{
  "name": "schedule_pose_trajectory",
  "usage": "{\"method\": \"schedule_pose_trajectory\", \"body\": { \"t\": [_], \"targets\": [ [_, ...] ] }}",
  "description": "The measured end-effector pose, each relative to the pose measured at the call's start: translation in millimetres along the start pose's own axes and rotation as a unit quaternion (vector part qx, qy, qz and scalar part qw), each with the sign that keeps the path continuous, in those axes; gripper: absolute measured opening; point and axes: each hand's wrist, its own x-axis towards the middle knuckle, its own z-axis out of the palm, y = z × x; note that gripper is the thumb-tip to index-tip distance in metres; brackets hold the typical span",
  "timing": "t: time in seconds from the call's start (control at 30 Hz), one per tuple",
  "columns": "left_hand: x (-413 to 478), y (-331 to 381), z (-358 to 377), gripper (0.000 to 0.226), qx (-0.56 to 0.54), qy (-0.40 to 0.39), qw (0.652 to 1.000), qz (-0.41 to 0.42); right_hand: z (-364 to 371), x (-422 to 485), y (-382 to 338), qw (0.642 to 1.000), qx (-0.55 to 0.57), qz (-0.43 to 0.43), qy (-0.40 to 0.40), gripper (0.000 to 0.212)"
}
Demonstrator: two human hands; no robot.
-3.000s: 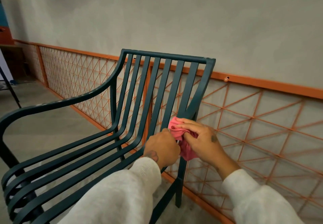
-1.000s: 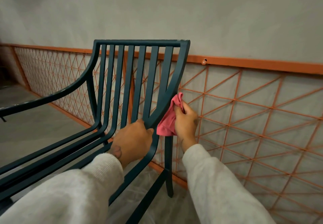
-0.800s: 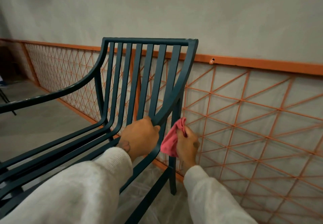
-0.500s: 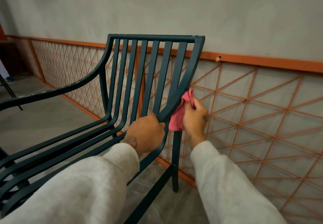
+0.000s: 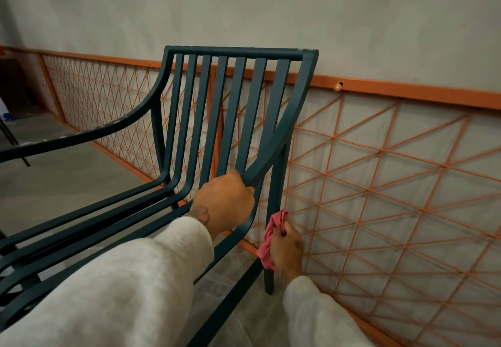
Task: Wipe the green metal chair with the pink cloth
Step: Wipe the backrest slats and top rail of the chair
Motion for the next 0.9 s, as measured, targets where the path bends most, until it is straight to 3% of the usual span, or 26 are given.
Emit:
{"method": "schedule_pose_trajectory", "body": {
  "t": [0.1, 0.2, 0.5, 0.7, 0.9],
  "targets": [
    [-1.0, 0.9, -0.4, 0.020, -0.004, -0.003, 1.000, -0.004, -2.2, 7.9, -29.6, 1.000, 0.019, -0.015, 0.015, 0.027],
    [-1.5, 0.3, -0.1, 0.020, -0.008, -0.009, 1.000, -0.005, -11.9, 22.1, -80.9, 0.993, 0.060, -0.093, 0.040, 0.028],
    [-3.3, 2.3, -4.5, 0.019, -0.027, -0.023, 0.999, -0.006, -50.7, 66.3, -197.7, 0.976, 0.113, -0.187, -0.002, 0.032],
    [-4.7, 4.3, -5.6, 0.017, -0.037, -0.018, 0.999, -0.003, -36.0, 42.6, -154.4, 0.981, 0.065, -0.183, 0.024, 0.036],
    [-8.4, 4.0, -6.4, 0.014, -0.052, -0.016, 0.998, 0.003, -48.4, 38.9, -121.9, 0.988, 0.045, -0.145, -0.005, 0.033]
  ]
}}
